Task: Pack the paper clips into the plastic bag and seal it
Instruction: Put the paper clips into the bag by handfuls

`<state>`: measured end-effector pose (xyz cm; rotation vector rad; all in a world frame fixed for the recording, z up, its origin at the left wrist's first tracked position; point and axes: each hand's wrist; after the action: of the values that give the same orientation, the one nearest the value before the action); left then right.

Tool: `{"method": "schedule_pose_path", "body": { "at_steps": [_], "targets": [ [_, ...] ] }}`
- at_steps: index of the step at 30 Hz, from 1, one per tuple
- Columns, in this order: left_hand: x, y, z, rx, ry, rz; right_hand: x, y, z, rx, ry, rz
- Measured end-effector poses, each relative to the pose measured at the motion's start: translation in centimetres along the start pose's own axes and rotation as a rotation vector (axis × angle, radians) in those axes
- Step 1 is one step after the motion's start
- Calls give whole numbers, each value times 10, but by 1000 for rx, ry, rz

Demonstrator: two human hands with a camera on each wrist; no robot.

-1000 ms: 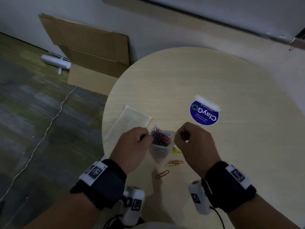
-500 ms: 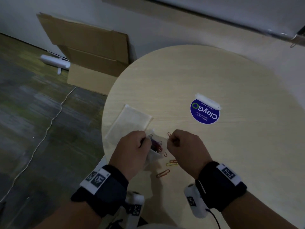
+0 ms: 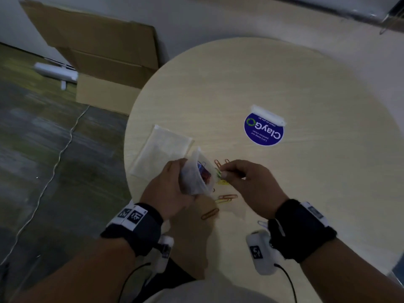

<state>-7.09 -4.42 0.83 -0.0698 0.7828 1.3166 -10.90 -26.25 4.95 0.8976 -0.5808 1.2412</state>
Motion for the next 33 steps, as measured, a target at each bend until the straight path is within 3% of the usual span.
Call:
{"method": "schedule_pose_path", "body": {
  "at_steps": [4, 7, 12, 15, 20, 23, 26, 30, 33],
  "targets": [
    [17, 3, -1, -74, 150, -5, -62, 32, 32, -156, 136, -183],
    [26, 5, -4, -87, 239, 2, -108, 66, 33, -138, 289, -319],
    [32, 9, -10, -100, 319, 22, -135, 92, 6, -45, 399, -184],
    [34, 9, -13, -109, 369, 37, -132, 81, -5, -33, 436, -125],
    [32, 14, -14, -99, 377, 33, -112, 29, -7, -190, 390, -210],
    [33, 15, -14, -103, 383, 37, -97, -8, -13, -210, 344, -227],
    [36, 16, -16, -105, 405, 44, -77, -35, -28, -147, 310, -209],
    [37, 16, -17, -111, 423, 34, -51, -42, -47, 55, 512, -90],
    [35, 15, -16, -109, 417, 25, -46, -33, -57, 79, 587, 1]
  ]
}}
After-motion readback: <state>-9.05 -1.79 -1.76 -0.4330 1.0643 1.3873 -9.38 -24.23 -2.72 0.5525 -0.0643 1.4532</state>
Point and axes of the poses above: each hand's wrist, its own y-axis away from the middle knuckle, its own z-axis out of the back of the hand, x = y × z, and after that the axes turned 4 degrees about -y, right-handed
